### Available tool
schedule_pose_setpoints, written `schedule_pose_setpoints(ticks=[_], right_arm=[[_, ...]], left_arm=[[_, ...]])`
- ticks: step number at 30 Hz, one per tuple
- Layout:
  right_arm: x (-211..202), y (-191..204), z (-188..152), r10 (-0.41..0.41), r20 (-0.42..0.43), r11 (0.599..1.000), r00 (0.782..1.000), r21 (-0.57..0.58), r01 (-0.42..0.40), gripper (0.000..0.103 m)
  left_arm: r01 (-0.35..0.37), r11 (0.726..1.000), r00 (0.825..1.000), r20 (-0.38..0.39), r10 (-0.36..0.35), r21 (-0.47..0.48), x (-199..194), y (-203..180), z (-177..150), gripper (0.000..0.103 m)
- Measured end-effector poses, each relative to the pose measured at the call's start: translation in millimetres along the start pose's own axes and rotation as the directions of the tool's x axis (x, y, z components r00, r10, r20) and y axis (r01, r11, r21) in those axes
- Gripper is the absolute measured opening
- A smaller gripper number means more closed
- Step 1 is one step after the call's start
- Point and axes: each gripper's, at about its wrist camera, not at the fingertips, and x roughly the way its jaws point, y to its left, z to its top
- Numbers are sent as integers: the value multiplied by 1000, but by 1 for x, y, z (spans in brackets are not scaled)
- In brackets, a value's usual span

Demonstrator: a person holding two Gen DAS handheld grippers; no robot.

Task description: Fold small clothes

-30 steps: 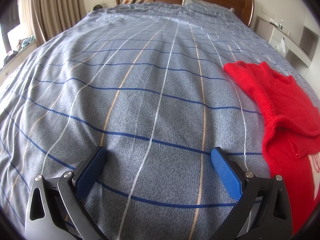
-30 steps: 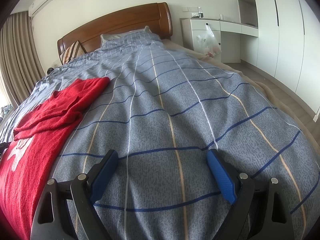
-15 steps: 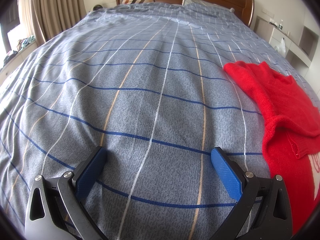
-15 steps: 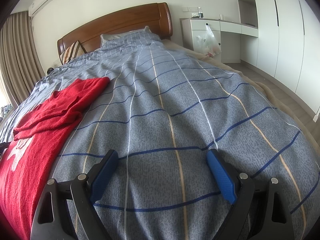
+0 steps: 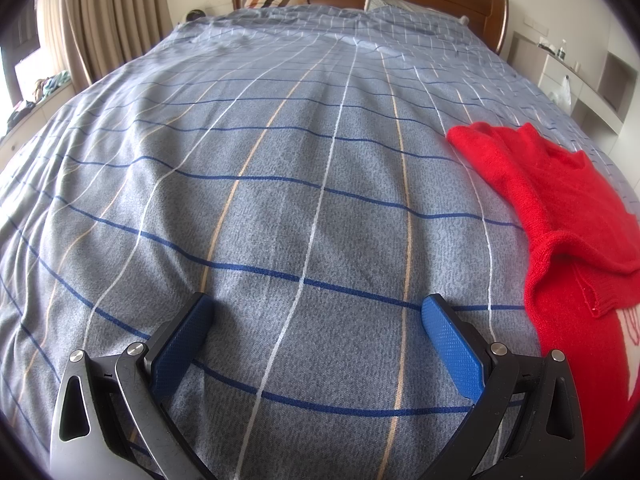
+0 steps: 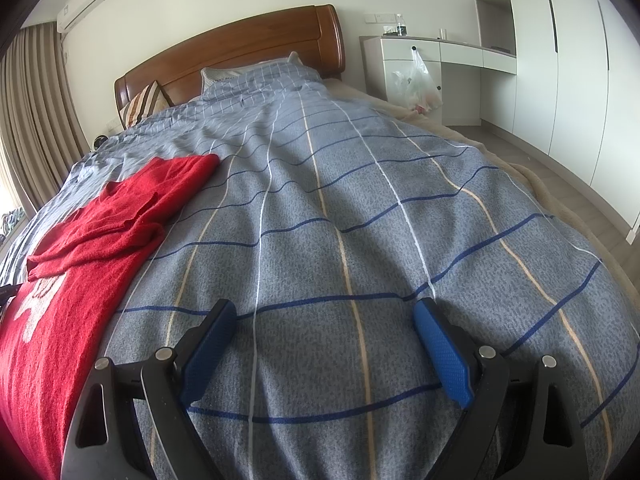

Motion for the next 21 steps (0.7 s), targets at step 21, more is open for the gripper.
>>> schedule_pose_setpoints(ticks=[21], right_arm=[[0, 0, 0, -3, -2, 1000, 1000, -1, 3, 90]], left_arm=[[-1, 1000, 1000, 0, 1, 0, 0, 0, 0, 103]])
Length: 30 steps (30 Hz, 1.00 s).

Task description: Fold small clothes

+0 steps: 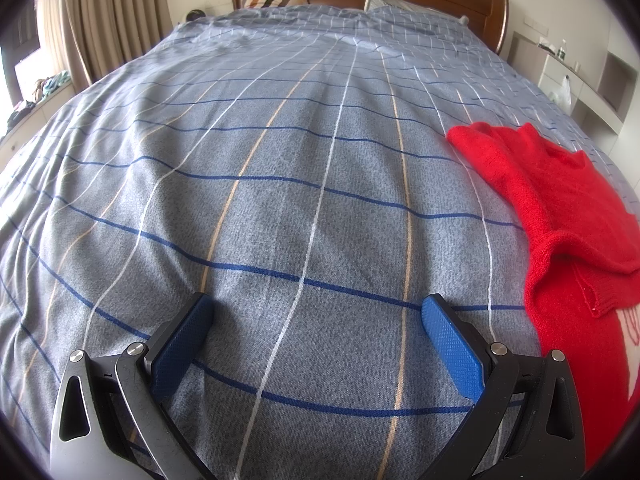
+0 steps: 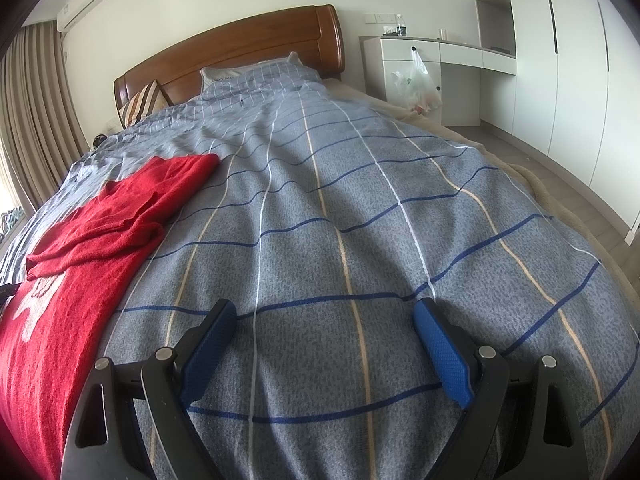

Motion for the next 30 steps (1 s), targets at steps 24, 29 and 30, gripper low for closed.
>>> schedule_pose_setpoints(ticks=[24, 29, 30], right_arm=[[-1, 0, 0, -2, -2, 1000, 1000, -2, 2, 90], [-1, 0, 0, -3, -6, 1000, 1000, -4, 3, 90], [-1, 1, 0, -3, -9, 1000, 1000, -6, 3, 90]], left_arm=[[-1, 1000, 1000, -1, 1, -1, 0, 0, 0, 103], [-2, 1000, 1000, 0, 2, 0, 0, 0, 0, 103], [0, 1000, 1000, 1, 0, -2, 0, 0, 0, 103]])
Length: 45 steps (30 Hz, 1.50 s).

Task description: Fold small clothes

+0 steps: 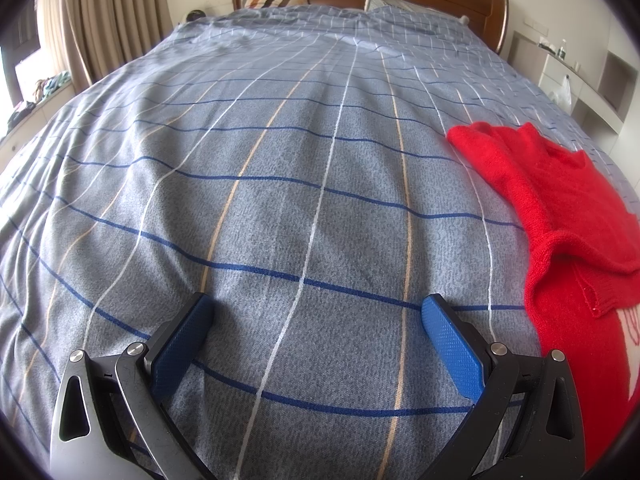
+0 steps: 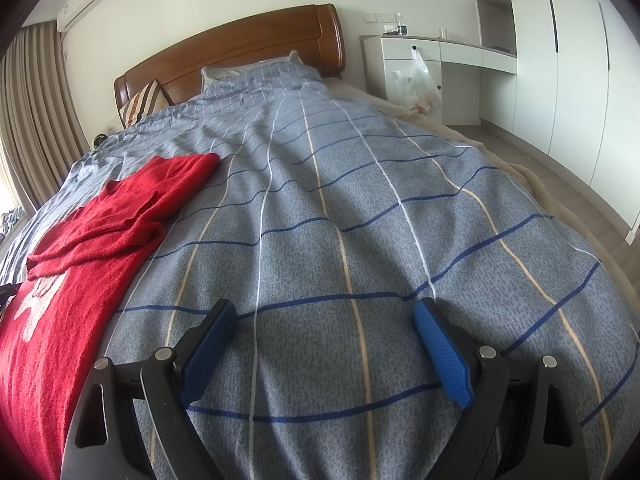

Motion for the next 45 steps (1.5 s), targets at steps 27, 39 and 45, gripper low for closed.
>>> schedule_pose_setpoints(ticks=[27, 39, 45], right_arm=[[-145, 90, -26, 155, -210, 932, 965, -294, -213, 95], [-103, 122, -99, 357, -466, 898, 810, -68, -435, 92], [-101, 112, -105, 445, -437, 883, 782, 66, -465, 87]], left_arm=[[129, 991, 990, -54, -131, -45, -52, 8, -16, 101], [400, 916, 898, -219, -382, 42, -166, -56, -176, 87], [428, 904, 869, -263, -419, -27, -153, -61, -184, 57]])
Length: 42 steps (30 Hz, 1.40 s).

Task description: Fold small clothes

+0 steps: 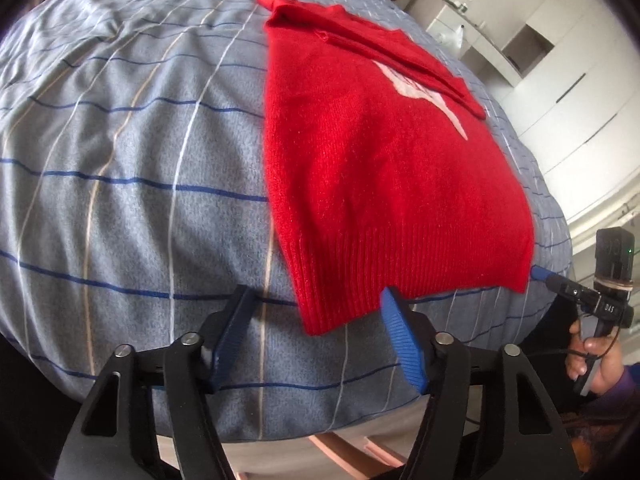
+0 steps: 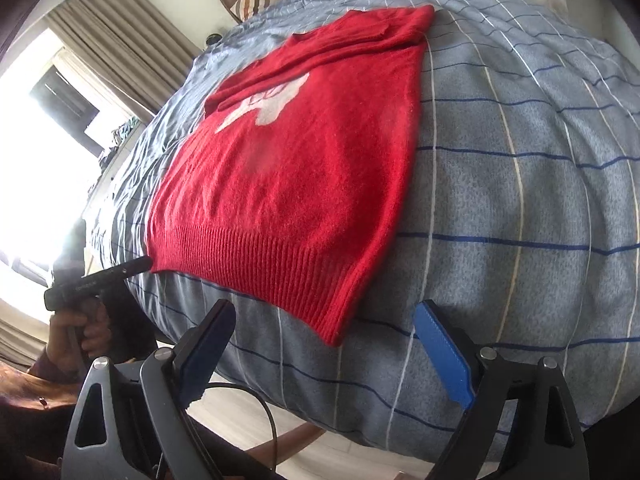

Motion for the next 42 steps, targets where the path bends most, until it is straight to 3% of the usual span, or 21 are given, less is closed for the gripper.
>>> schedule_pose_setpoints(ticks=[2, 5, 6, 7, 8, 15, 20, 25, 29, 34, 37, 38, 39, 40, 42], right_arm=[[5, -5, -2, 14, -13, 999, 1000, 35, -13, 77], [18, -8, -7, 38, -68, 997, 997, 70, -33, 52], [22, -8, -9, 36, -84, 997, 996, 74, -30, 32], [24, -8, -10, 29, -88, 996, 996, 83, -22, 9], [22, -10, -11, 31, -79, 995, 996, 99, -23, 5], [-13, -4, 3, 99, 63, 987, 993, 118, -106, 5], [-34, 7, 56, 120, 202, 989, 972, 64, -136, 5], [-31, 8, 153, 70, 322, 997, 944, -31, -64, 5], [-4, -12, 238, 33, 368, 999, 929, -3, -34, 5], [42, -34, 326, -44, 375, 999, 926, 43, 29, 5], [73, -48, 354, -93, 350, 995, 932, 74, 71, 8], [83, -51, 358, -121, 332, 991, 936, 94, 95, 10], [90, -54, 360, -154, 313, 986, 937, 112, 124, 18], [94, -56, 360, -167, 304, 984, 938, 117, 138, 25], [89, -56, 354, -150, 312, 987, 938, 103, 123, 27]], left_arm=[[25, 1000, 1000, -16, -25, -10, 3, -2, -2, 43], [45, 999, 999, -22, -46, -18, 6, -3, -2, 17], [50, 999, 999, -14, -50, -23, 5, -3, -2, 8], [69, 997, 998, -3, -69, -36, 3, -2, -2, 7], [88, 995, 996, 11, -88, -53, 0, 0, -2, 3], [200, 976, 974, 125, -188, -92, -36, 5, 6, 2], [284, 955, 941, 218, -260, -86, -54, 3, 57, 2], [215, 976, 932, 293, -212, 22, -41, -5, 154, 2], [157, 987, 941, 303, -154, 13, -1, 2, 243, 2], [31, 999, 954, 298, -19, -33, 62, 11, 328, 3], [-70, 990, 961, 259, 99, -121, 97, 25, 355, 15], [-100, 981, 961, 239, 138, -164, 103, 34, 355, 30], [-106, 974, 962, 229, 152, -202, 107, 43, 357, 47], [-111, 967, 958, 234, 166, -231, 105, 48, 354, 51], [-107, 961, 950, 261, 174, -255, 92, 55, 347, 55]])
